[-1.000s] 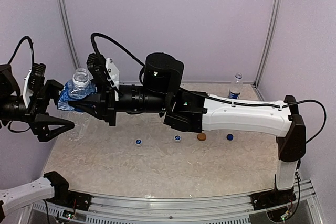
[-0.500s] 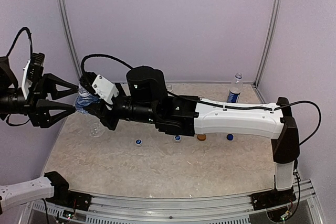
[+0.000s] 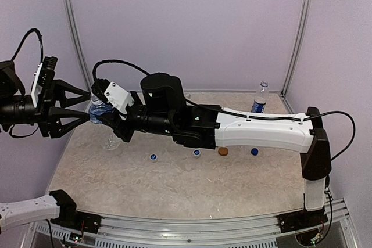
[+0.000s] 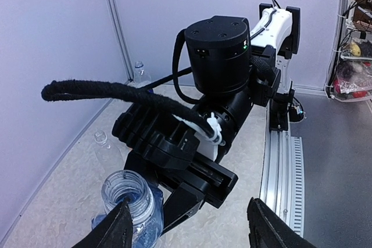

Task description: Unscrew the bottle caps

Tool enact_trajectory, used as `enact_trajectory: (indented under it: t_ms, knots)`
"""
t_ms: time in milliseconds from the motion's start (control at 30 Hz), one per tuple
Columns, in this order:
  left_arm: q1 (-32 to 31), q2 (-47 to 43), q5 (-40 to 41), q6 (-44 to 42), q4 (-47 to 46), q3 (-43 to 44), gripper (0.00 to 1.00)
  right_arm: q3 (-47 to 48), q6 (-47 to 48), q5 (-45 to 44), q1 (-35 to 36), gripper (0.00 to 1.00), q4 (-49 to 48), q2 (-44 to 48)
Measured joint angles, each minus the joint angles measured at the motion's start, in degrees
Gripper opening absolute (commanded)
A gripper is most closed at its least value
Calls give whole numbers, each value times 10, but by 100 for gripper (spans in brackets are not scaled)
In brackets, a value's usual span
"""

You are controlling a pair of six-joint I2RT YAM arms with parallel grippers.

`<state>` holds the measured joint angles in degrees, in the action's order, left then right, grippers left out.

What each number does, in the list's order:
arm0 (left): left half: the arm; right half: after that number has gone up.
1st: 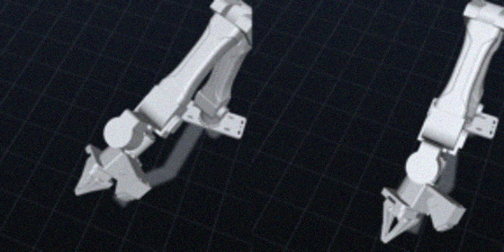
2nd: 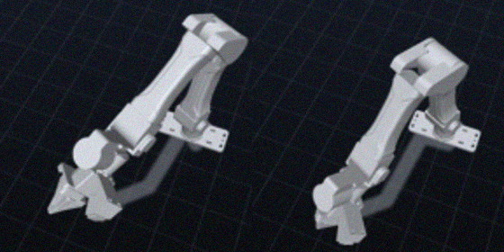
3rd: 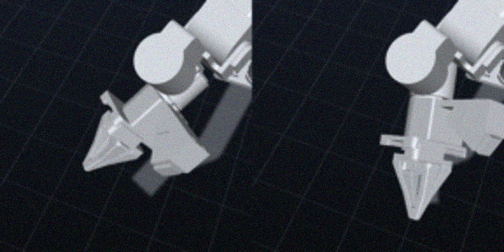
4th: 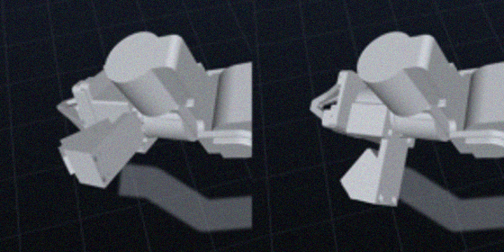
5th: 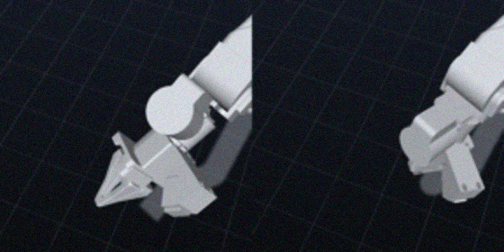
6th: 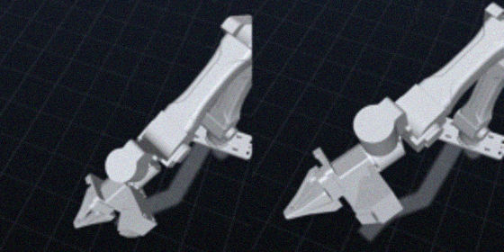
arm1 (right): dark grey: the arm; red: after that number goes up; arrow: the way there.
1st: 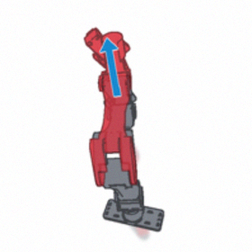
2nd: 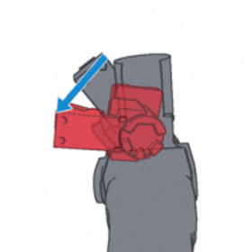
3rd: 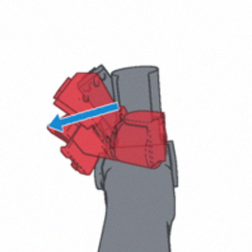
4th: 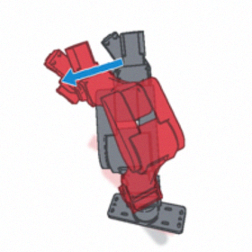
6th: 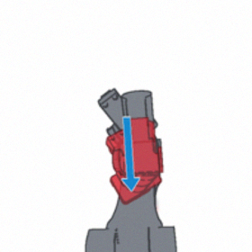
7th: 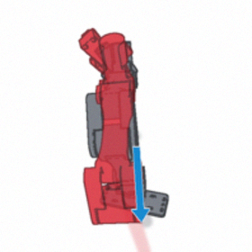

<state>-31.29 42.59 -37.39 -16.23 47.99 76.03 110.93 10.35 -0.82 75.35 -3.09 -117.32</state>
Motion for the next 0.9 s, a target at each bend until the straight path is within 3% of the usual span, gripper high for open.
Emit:
enact_trajectory:
  t_ms: [433,667,900]
  knots:
    - [37,36,45,-7,-28,5,73,-51,-7,41,17,11,-18,12]
    - [34,36,-28,-47,25,14,83,-85,-23,51,14,10,-40,34]
    - [12,37,-83,-60,80,14,72,-78,-27,59,13,10,-45,37]
